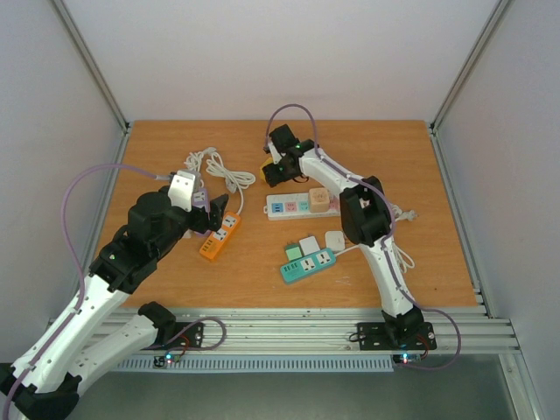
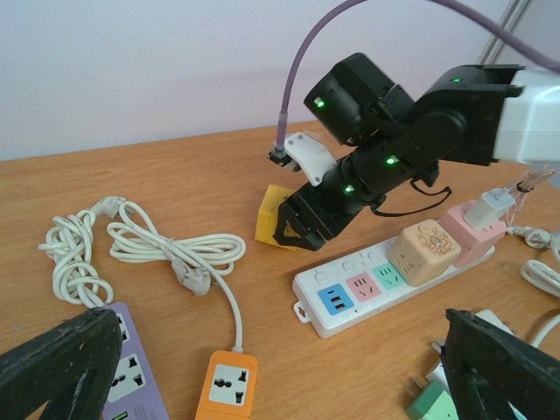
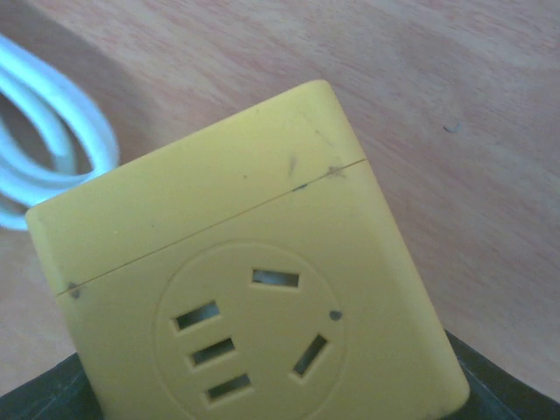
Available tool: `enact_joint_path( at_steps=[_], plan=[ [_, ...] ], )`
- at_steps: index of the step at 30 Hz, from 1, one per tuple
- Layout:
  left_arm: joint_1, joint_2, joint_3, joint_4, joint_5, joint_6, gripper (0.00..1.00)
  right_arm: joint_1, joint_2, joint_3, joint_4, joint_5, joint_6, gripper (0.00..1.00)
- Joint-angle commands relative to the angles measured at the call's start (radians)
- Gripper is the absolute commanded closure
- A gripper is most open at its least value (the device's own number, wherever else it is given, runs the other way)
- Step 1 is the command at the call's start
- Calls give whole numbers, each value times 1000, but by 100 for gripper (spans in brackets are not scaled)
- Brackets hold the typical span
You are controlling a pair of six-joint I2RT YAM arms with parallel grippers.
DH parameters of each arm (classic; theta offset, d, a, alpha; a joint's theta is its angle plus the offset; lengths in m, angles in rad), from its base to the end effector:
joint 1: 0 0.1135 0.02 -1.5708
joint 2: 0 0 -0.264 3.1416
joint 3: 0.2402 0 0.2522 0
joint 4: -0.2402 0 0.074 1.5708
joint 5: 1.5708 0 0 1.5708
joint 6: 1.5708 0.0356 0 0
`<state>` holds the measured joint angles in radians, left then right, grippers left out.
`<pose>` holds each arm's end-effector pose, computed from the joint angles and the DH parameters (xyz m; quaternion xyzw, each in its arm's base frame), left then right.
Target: Insert the plug
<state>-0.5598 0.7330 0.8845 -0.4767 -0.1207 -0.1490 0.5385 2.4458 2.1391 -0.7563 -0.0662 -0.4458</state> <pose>0.1383 -0.0816 0.3515 0.1309 0.8009 -0.1561 0.5631 0.4517 0.2726 0.1703 -0.4644 0.8487 0.0436 0.2493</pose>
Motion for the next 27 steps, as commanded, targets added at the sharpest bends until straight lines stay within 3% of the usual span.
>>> enact_joint_path(
  at_steps=[1,7,15,21,27],
  plan=[
    [5,0,21,26,-7,-7,1,9,-177,-125,161,-23,20,43],
    [5,4,18,33,7,-21,1,11,-407,-400,338,-81,51,43],
    [5,17,33,40,59,-68,1,19,-833,-897,766,-260,75,42],
    [6,29,61,41,168,-173,1,26,-1059,-1037,867,-403,93,41],
    [6,30,47,193,344,-366,1,26,-1168,-1085,926,-567,126,41]
  ],
)
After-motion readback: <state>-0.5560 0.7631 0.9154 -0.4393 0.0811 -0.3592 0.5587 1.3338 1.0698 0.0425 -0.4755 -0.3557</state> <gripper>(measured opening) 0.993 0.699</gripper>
